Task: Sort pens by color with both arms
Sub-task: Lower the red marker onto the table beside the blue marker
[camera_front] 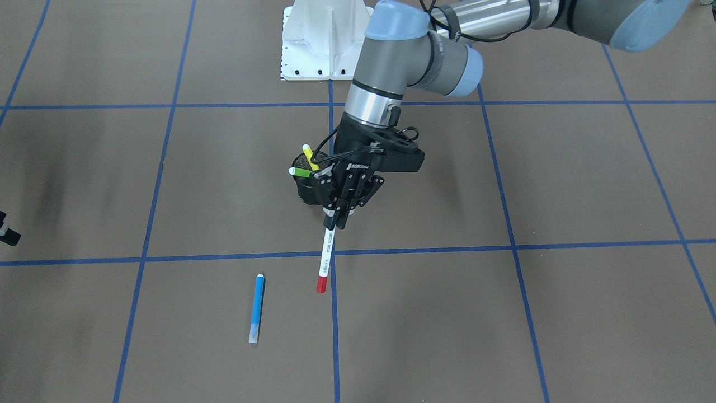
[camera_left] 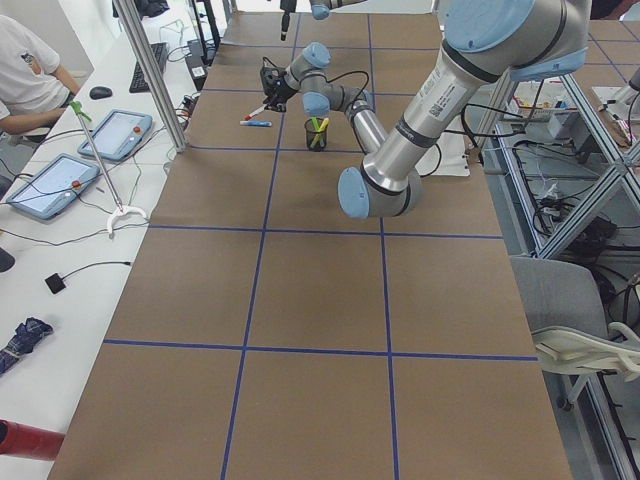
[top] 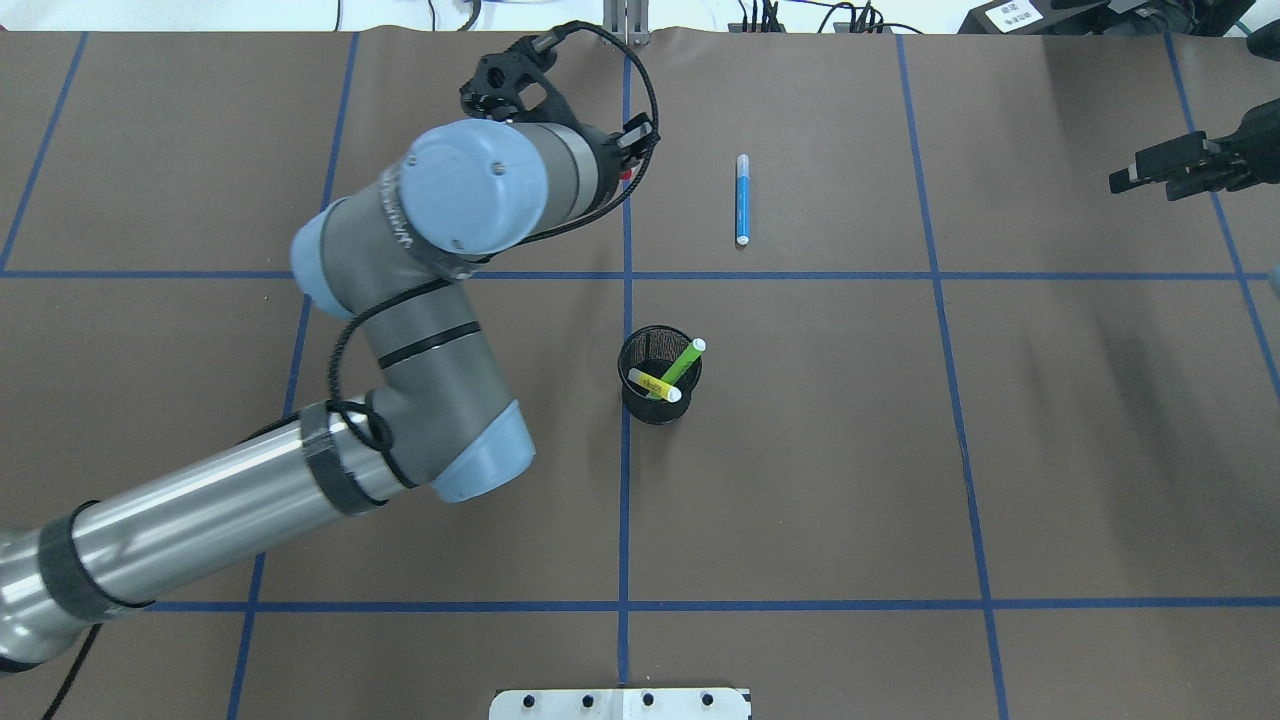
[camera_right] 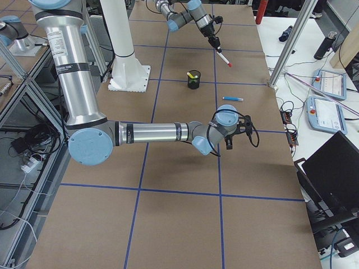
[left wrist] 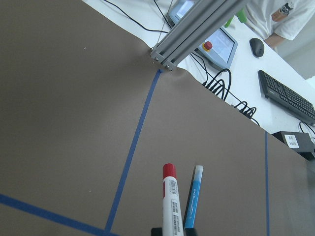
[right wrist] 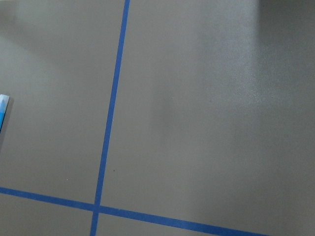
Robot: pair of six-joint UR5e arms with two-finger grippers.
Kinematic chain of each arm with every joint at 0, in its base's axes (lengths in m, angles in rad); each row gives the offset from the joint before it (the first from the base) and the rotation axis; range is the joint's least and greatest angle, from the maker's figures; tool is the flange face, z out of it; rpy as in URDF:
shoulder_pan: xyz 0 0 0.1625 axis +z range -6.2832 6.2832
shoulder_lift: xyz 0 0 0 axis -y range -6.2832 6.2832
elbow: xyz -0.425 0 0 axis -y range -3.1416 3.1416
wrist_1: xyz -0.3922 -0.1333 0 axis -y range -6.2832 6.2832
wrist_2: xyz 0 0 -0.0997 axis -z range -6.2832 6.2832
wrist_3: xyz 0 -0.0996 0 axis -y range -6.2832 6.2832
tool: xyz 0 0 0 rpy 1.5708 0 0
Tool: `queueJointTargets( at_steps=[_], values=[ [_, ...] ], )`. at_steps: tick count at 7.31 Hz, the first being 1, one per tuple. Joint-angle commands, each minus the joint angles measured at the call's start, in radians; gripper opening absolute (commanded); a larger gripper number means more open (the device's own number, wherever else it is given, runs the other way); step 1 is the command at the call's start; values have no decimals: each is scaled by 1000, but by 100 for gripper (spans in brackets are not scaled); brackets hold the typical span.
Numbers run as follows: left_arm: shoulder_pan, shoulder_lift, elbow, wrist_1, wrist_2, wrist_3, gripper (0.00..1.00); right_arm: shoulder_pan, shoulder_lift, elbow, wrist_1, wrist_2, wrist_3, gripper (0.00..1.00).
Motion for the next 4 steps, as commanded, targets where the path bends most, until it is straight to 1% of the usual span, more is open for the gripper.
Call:
queueJointTargets(
  at_steps=[1, 3, 4],
  values=[
    [27, -189, 307, -68, 98, -21, 0, -9, -13, -8, 70, -56, 1, 100],
    [29, -197, 387, -109, 116, -20, 0, -30, -30, -10, 74, -67, 13, 100],
    [32, -199, 457, -173, 115, -17, 0, -35, -31, -10, 76, -85, 15, 100]
  ],
)
